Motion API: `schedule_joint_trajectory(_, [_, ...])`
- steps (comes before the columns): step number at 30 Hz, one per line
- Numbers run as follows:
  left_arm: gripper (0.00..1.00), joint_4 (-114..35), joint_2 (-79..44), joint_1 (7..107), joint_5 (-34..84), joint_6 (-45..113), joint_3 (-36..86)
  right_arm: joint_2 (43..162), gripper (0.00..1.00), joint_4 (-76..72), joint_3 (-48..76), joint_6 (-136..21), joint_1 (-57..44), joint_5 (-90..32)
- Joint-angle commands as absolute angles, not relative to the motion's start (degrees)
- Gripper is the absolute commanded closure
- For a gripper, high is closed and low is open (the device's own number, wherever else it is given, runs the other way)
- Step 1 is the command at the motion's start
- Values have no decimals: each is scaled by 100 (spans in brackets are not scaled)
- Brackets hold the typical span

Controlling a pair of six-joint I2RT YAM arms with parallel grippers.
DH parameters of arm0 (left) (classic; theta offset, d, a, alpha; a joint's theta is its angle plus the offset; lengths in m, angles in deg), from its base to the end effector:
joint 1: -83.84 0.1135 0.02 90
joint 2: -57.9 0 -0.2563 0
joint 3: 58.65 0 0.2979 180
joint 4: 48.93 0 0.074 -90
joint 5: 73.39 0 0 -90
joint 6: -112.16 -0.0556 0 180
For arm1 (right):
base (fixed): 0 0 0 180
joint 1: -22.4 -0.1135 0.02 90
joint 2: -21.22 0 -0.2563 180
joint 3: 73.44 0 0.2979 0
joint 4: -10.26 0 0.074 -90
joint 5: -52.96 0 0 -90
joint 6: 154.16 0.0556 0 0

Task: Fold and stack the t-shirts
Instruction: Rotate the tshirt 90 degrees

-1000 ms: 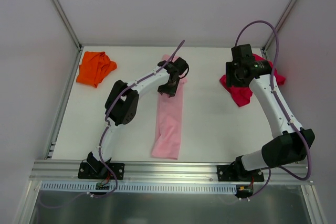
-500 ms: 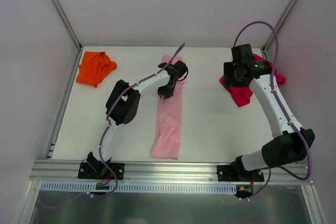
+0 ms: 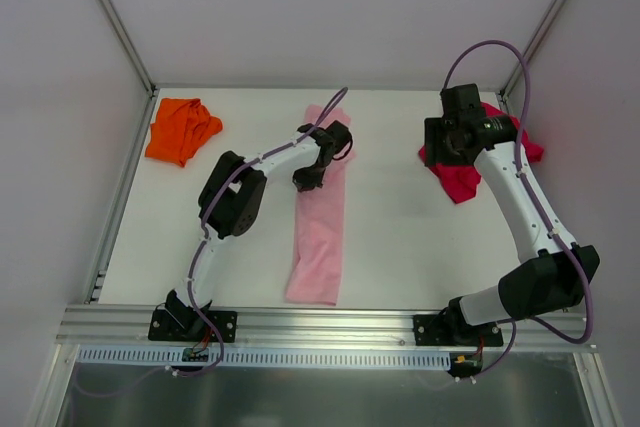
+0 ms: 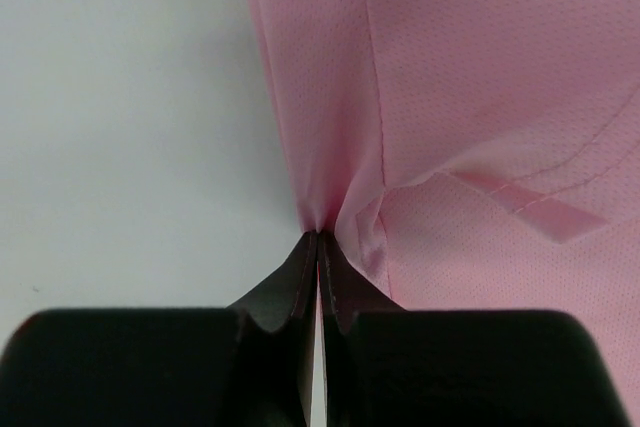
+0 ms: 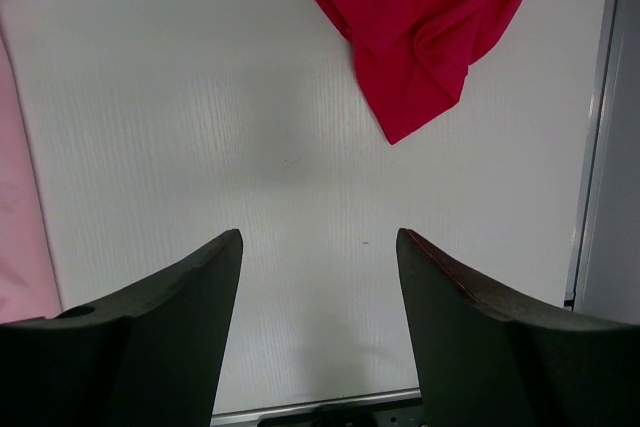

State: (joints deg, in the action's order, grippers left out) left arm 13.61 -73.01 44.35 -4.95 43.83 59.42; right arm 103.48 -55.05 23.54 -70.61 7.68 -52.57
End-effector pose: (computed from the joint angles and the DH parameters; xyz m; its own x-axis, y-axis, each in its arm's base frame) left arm 0.4066 -0.3086 0.1194 -0.8859 0.2850 -0.3659 0.2074 0.9491 0.2372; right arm 0.3467 0.0757 0.3446 -0.7335 -0.3046 -0.6076 -0.1639 0.9468 -0.2769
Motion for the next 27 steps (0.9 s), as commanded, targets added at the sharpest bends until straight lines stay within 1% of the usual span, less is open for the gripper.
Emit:
schedule_joint_trajectory(1, [100, 1323, -6761, 4534, -922, 4579, 5721, 10269, 32, -5400, 2379, -7092, 764, -5181])
schedule_joint_trajectory(6, [100, 1920, -6892, 4631, -1581, 4948, 6028, 10252, 33, -5409, 2335, -7092, 764, -5146])
schedule_joint_trajectory(11, [100, 1736, -6752, 4684, -1214, 4879, 5774, 10182, 32, -5374, 2212, -7110, 764, -5058])
schedule_joint_trajectory(13, [87, 1570, -6499, 4675, -986, 4852, 5669, 10155, 32, -5383, 2177, -7119, 764, -5023])
schedule_joint_trajectory(14, [78, 1473, -6384, 4666, -967, 4852, 5503, 10155, 33, -5374, 2168, -7119, 764, -4988])
schedule_joint_trajectory(15, [54, 1333, -6165, 4666, -993, 4878, 5431, 10146, 33, -5365, 2133, -7127, 764, -4961])
schedule_joint_trajectory(16, [43, 1305, -6085, 4666, -1028, 4905, 5378, 10138, 33, -5357, 2124, -7128, 764, -4926])
schedule_joint_trajectory(17, [37, 1297, -6023, 4675, -1055, 4922, 5343, 10129, 33, -5356, 2124, -7128, 764, -4882])
schedule_joint_trajectory(18, [32, 1305, -5979, 4666, -1064, 4905, 5343, 10129, 33, -5348, 2115, -7128, 764, -4856])
schedule_joint_trajectory(20, [29, 1358, -5839, 4666, -1073, 4896, 5325, 10146, 33, -5348, 2124, -7136, 755, -4794])
schedule_joint_trajectory(23, [31, 1095, -5216, 4640, -635, 4826, 4958, 10155, 33, -5356, 2133, -7136, 764, -4785])
schedule_joint_trajectory(27, [32, 1085, -4354, 4412, -186, 5177, 4386, 10138, 33, -5339, 2133, -7128, 764, -4820])
